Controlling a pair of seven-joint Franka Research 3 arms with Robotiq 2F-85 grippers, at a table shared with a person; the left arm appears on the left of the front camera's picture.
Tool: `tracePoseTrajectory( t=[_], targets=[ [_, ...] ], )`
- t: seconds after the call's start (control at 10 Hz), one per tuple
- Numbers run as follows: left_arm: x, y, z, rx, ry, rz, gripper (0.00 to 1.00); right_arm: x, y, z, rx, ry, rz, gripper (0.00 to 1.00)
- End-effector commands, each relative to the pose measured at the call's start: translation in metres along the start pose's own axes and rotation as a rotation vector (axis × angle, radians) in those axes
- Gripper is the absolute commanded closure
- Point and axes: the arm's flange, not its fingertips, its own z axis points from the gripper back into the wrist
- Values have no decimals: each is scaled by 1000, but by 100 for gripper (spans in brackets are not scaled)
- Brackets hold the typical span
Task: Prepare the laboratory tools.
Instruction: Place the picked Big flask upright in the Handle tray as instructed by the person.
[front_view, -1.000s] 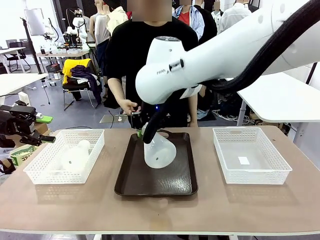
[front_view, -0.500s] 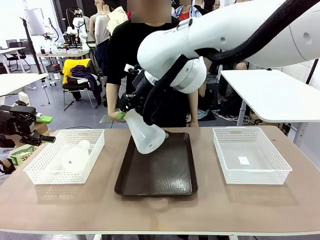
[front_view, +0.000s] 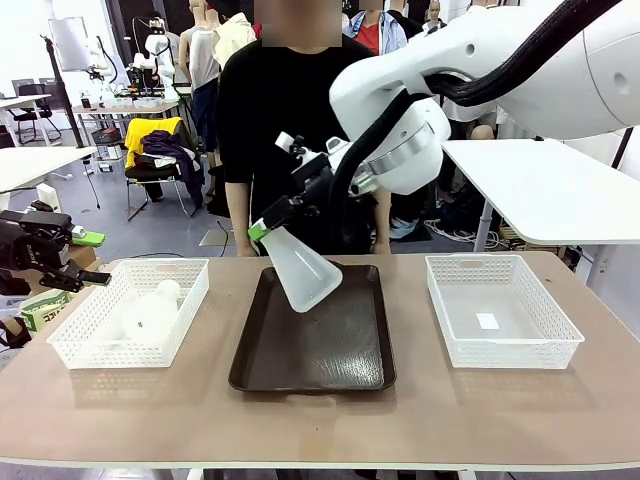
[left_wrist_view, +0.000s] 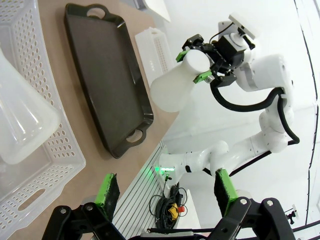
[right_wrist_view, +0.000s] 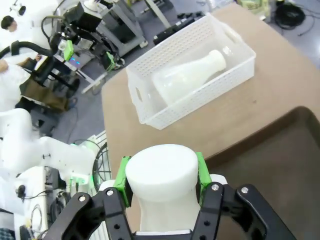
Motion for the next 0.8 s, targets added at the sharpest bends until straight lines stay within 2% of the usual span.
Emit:
tracePoseTrajectory(
  t=[0.0,0.2,0.3,0.4,0.7],
  targets=[
    [-1,-1,3,5,8,-5,0,-15,-1,1,28,-32,33,100],
    [-1,-1,3,5,8,-5,0,-17,-5,-4,30,1,176,100],
    [-1,-1,3,5,8,-5,0,-15,-5,-5,17,14,196,100],
    [-1,-1,3,5,8,-5,0,-10,-8,1,19,-3,92,100],
    [-1,-1,3,5,8,-5,0,-10,-8,1,19,-3,92,100]
  ],
)
